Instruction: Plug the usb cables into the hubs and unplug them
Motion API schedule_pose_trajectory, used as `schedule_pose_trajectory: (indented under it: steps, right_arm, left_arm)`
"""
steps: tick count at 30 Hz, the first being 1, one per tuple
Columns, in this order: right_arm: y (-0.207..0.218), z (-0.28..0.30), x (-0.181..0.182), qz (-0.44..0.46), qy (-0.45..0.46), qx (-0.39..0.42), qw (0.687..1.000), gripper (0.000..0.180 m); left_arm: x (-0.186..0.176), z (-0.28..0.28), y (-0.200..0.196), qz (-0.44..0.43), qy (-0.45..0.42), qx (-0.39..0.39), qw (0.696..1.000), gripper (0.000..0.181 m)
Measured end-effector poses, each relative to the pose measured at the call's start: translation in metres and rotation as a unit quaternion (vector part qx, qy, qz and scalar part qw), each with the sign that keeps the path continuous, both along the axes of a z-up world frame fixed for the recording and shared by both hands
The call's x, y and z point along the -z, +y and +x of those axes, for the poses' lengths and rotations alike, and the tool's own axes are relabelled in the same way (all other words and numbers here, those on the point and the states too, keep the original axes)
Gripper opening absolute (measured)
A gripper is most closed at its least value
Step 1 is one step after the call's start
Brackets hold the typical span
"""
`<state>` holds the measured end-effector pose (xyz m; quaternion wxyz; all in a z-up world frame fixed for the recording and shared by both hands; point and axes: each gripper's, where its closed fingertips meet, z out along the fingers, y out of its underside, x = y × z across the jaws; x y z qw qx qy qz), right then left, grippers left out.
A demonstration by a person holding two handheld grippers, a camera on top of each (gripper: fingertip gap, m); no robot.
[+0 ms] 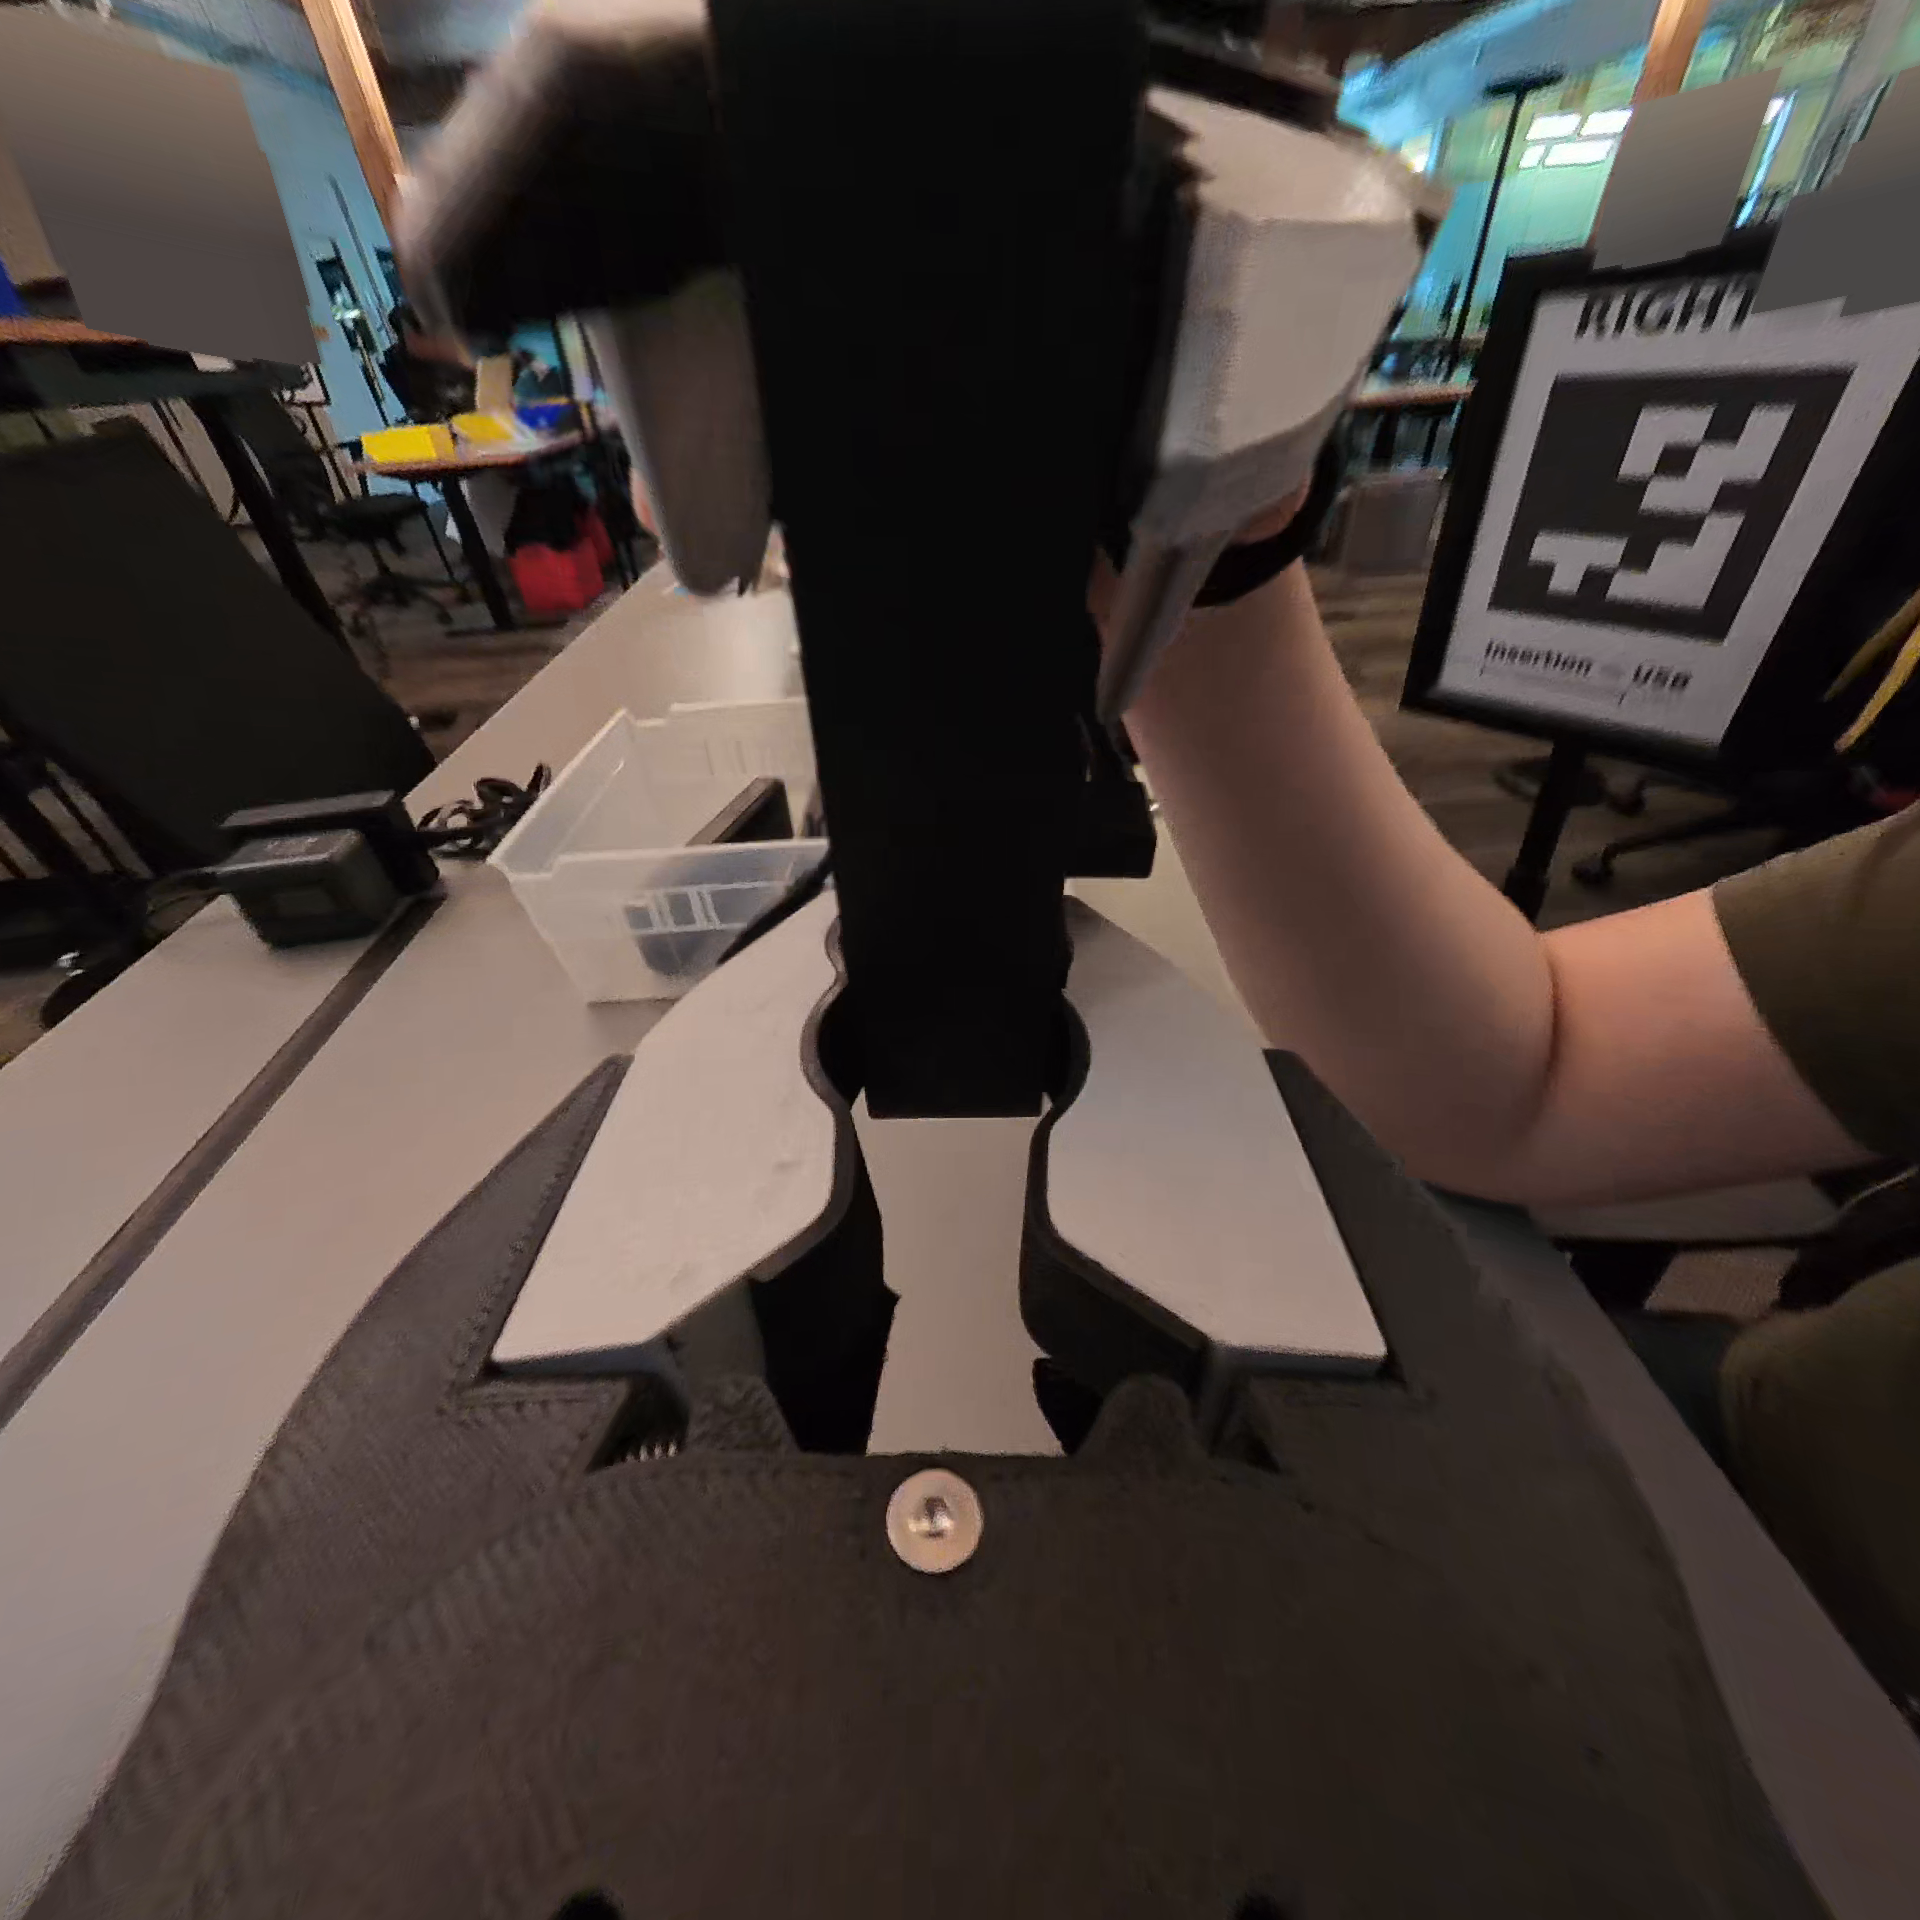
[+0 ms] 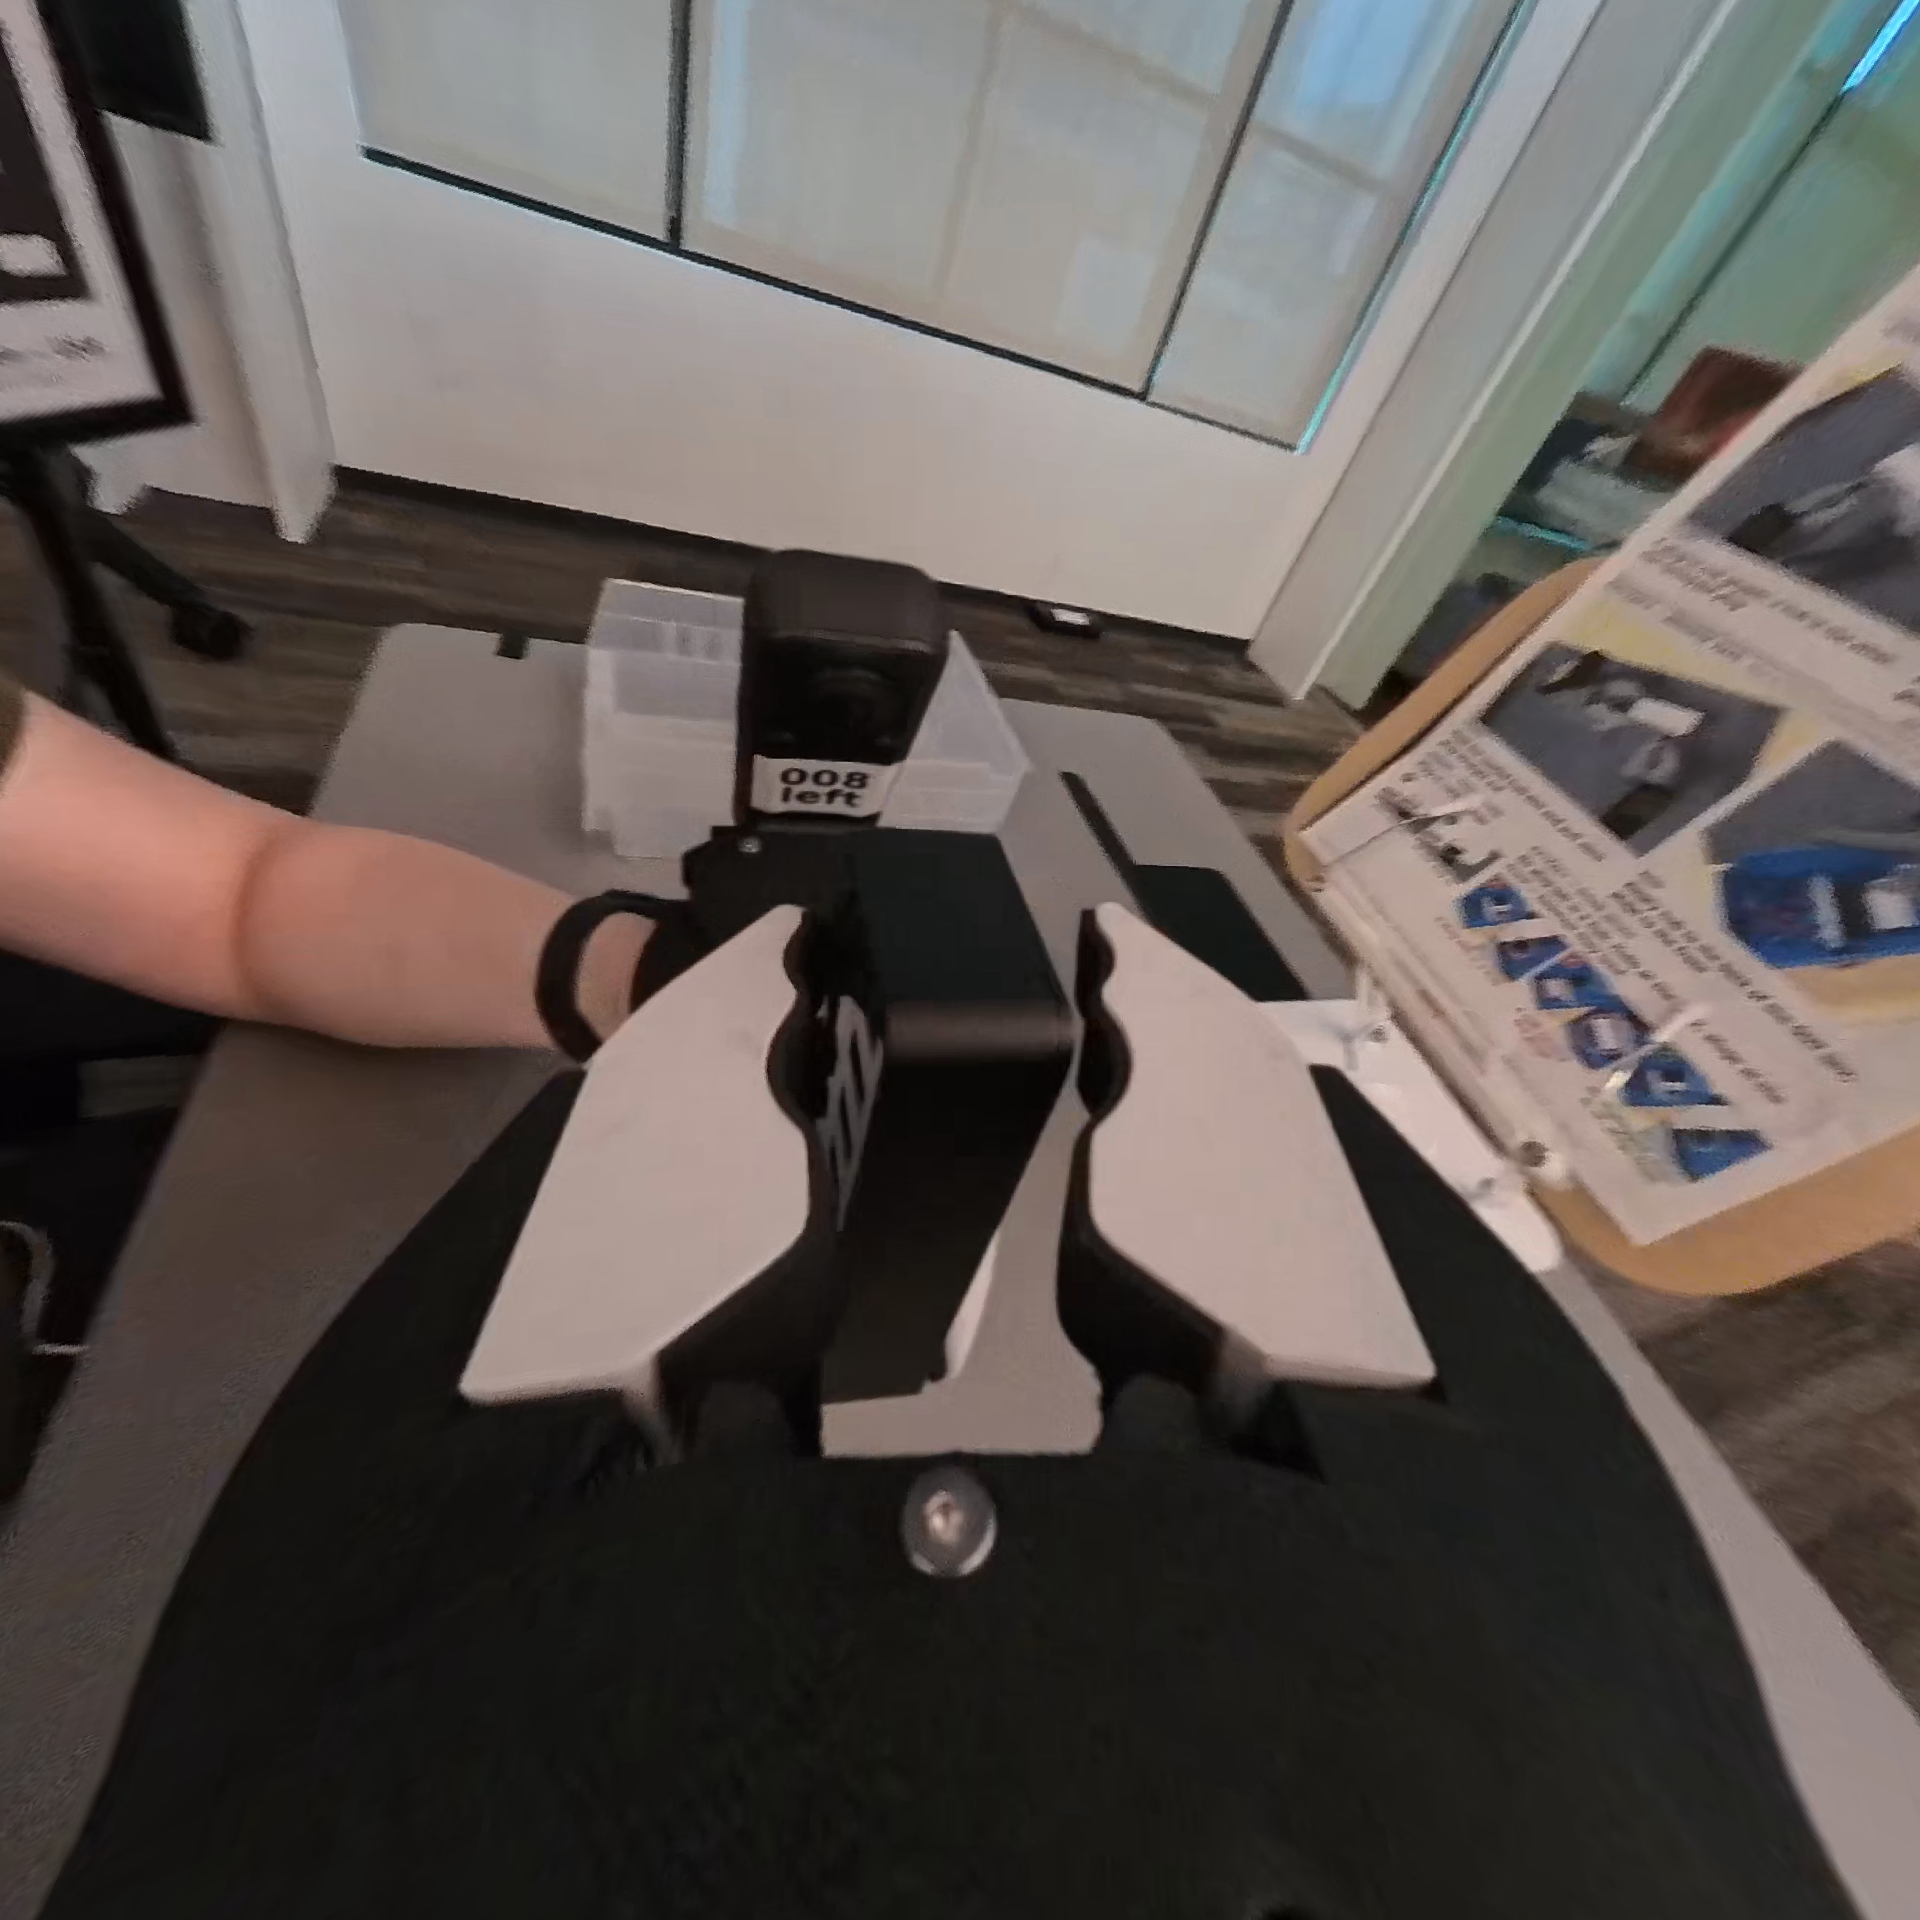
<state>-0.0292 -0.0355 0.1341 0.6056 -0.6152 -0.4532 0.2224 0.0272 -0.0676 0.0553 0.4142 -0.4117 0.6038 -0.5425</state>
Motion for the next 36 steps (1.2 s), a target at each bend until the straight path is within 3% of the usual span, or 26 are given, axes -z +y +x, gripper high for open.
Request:
schedule_pose_trajectory:
  steps: [5, 6, 8, 10, 13, 17, 21, 22, 23, 24, 31, 36]
  right_arm:
    - [-0.002, 0.017, -0.02, 0.152, -0.093, 0.137, 0.974, 0.06]
    - [-0.005, 0.017, -0.025, 0.177, -0.096, 0.151, 0.968, 0.055]
    - [-0.008, 0.009, -0.021, 0.167, -0.105, 0.136, 0.971, 0.027]
    - [-0.001, 0.011, -0.022, 0.128, -0.074, 0.155, 0.977, 0.035]
    - [0.009, 0.024, -0.034, 0.12, -0.025, 0.196, 0.973, 0.066]
    - [0.007, 0.034, -0.045, 0.066, 0.084, 0.169, 0.98, 0.064]
    - [-0.003, 0.021, -0.023, -0.061, 0.127, 0.033, 0.989, 0.061]
    - [-0.005, 0.019, -0.016, -0.089, 0.121, 0.008, 0.989, 0.056]
    - [-0.01, 0.016, -0.01, -0.108, 0.109, -0.025, 0.988, 0.029]
    - [-0.011, 0.016, -0.009, -0.122, 0.113, -0.042, 0.985, 0.027]
    - [-0.005, 0.018, 0.012, -0.175, 0.075, -0.056, 0.98, 0.027]
    - [-0.001, 0.015, 0.02, -0.18, 0.049, -0.047, 0.981, 0.027]
  left_arm:
    - [-0.005, -0.002, 0.005, -0.023, -0.027, -0.002, 0.999, 0.028]
    - [-0.004, -0.002, 0.005, -0.025, -0.026, 0.0, 0.999, 0.028]
    - [-0.005, -0.002, 0.006, -0.029, -0.028, -0.005, 0.999, 0.028]
    - [-0.007, -0.003, 0.009, -0.041, -0.037, -0.009, 0.998, 0.028]
    - [-0.01, -0.005, 0.015, -0.04, -0.044, -0.021, 0.998, 0.028]
    - [-0.027, -0.014, 0.015, -0.057, -0.078, -0.011, 0.995, 0.028]
    - [-0.028, -0.016, 0.009, -0.042, -0.065, -0.002, 0.997, 0.028]
    - [-0.028, -0.016, 0.008, -0.043, -0.066, -0.002, 0.997, 0.028]
    - [-0.027, -0.015, 0.006, -0.048, -0.064, 0.002, 0.997, 0.028]
    - [-0.026, -0.015, 0.005, -0.055, -0.056, 0.01, 0.997, 0.028]
    - [-0.001, -0.029, 0.003, -0.034, 0.066, 0.061, 0.995, 0.034]
    - [-0.007, -0.047, 0.012, -0.017, 0.07, 0.053, 0.996, 0.042]
